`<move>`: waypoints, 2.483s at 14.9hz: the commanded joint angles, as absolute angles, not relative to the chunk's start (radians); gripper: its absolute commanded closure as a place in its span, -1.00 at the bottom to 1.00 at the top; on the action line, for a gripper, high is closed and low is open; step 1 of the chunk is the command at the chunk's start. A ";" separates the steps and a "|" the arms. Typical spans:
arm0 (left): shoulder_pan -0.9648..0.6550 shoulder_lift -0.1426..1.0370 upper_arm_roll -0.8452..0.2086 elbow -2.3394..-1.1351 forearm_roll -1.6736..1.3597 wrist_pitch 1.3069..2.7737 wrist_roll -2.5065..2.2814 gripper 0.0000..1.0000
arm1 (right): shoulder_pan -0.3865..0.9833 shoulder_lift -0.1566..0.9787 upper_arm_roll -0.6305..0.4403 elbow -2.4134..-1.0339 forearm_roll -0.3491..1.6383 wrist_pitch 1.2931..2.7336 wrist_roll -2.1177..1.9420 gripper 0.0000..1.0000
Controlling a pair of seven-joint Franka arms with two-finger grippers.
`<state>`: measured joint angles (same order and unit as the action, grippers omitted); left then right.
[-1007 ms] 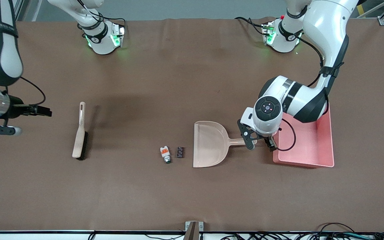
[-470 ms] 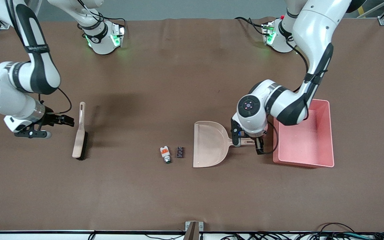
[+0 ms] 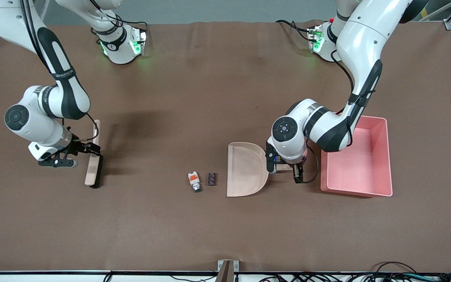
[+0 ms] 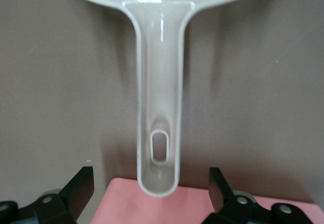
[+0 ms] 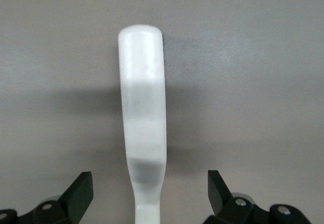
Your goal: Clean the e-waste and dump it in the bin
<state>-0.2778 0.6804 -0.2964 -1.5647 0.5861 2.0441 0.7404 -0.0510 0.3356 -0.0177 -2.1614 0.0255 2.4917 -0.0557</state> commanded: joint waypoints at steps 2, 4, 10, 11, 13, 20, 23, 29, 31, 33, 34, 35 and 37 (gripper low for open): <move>-0.342 0.750 -0.295 -1.482 0.577 2.040 0.667 -1.00 | -0.051 0.359 -0.015 -2.166 0.046 2.523 -0.069 -1.00; -0.344 0.787 -0.295 -1.460 0.581 2.042 0.676 -0.97 | -0.051 0.368 -0.014 -2.166 0.046 2.523 -0.069 -1.00; -0.367 0.818 -0.296 -1.396 0.577 2.042 0.680 -0.74 | -0.052 0.370 -0.002 -2.169 0.049 2.523 -0.067 -0.64; -0.365 0.818 -0.298 -1.396 0.572 2.042 0.683 -0.71 | -0.052 0.371 -0.002 -2.169 0.049 2.523 -0.069 -0.54; -0.367 0.815 -0.296 -1.396 0.561 2.042 0.699 -0.69 | -0.054 0.374 -0.002 -2.169 0.049 2.528 -0.069 -0.36; -0.387 0.815 -0.298 -1.396 0.508 2.072 0.696 -0.61 | -0.054 0.383 -0.003 -2.166 0.048 2.534 -0.072 0.14; -0.387 0.818 -0.296 -1.396 0.509 2.072 0.698 -0.58 | -0.054 0.383 -0.003 -2.145 0.048 2.520 -0.078 0.50; -0.385 0.819 -0.296 -1.397 0.512 2.074 0.703 -0.28 | -0.028 0.371 0.015 -2.014 0.054 2.333 -0.066 0.93; -0.387 0.821 -0.296 -1.396 0.512 2.074 0.703 -0.20 | -0.012 0.365 0.031 -1.987 0.067 2.322 -0.029 0.95; -0.385 0.827 -0.296 -1.397 0.515 2.085 0.728 -0.09 | 0.032 0.364 0.032 -1.970 0.067 2.315 0.052 0.97; -0.384 0.827 -0.296 -1.397 0.515 2.095 0.750 0.00 | 0.055 0.357 0.032 -1.970 0.069 2.315 0.089 0.98; -0.382 0.827 -0.296 -1.397 0.515 2.098 0.756 0.05 | 0.076 0.357 0.032 -1.970 0.077 2.315 0.125 0.98; -0.382 0.825 -0.296 -1.397 0.515 2.102 0.761 0.21 | 0.132 0.362 0.032 -1.965 0.124 2.324 0.187 0.99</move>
<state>-0.3813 0.8173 -0.2972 -1.4146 0.5240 2.0893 0.7343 0.0854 0.3759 0.0341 -1.9642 0.0832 2.3287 0.1246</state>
